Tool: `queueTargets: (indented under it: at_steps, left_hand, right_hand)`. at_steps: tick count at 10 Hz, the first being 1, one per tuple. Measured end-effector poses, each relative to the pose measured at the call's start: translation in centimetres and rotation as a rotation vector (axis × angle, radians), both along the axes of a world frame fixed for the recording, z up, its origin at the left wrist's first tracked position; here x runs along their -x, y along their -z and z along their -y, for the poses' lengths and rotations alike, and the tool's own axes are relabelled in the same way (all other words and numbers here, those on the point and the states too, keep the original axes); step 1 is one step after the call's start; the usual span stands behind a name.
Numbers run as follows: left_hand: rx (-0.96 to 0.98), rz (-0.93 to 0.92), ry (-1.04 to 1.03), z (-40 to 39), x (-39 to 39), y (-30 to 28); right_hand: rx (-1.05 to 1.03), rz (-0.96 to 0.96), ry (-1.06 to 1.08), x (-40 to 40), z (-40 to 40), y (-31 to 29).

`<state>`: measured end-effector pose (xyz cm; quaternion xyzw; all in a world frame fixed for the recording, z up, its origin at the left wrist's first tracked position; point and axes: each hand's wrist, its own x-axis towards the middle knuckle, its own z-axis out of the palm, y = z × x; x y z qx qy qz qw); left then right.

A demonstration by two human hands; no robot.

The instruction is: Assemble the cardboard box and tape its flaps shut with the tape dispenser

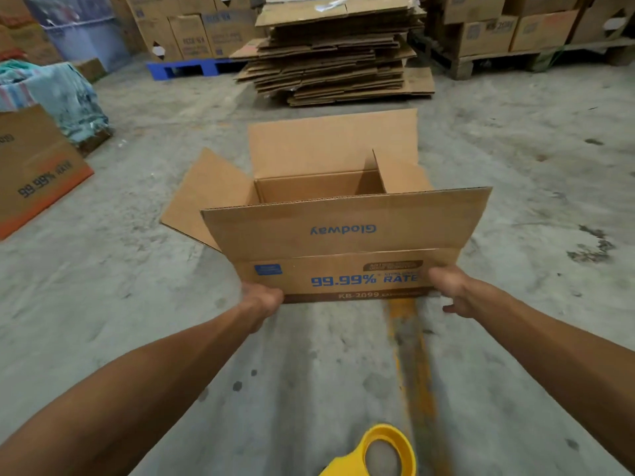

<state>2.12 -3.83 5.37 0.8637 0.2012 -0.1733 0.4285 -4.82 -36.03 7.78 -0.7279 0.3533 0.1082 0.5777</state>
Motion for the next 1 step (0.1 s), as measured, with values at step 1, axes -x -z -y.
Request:
queueTargets:
  at_steps: [1]
  left_hand:
    - [-0.005,-0.028,0.103,2.7,3.22,2.6]
  right_hand:
    - [0.001,-0.033,-0.078,0.94,-3.21,0.75]
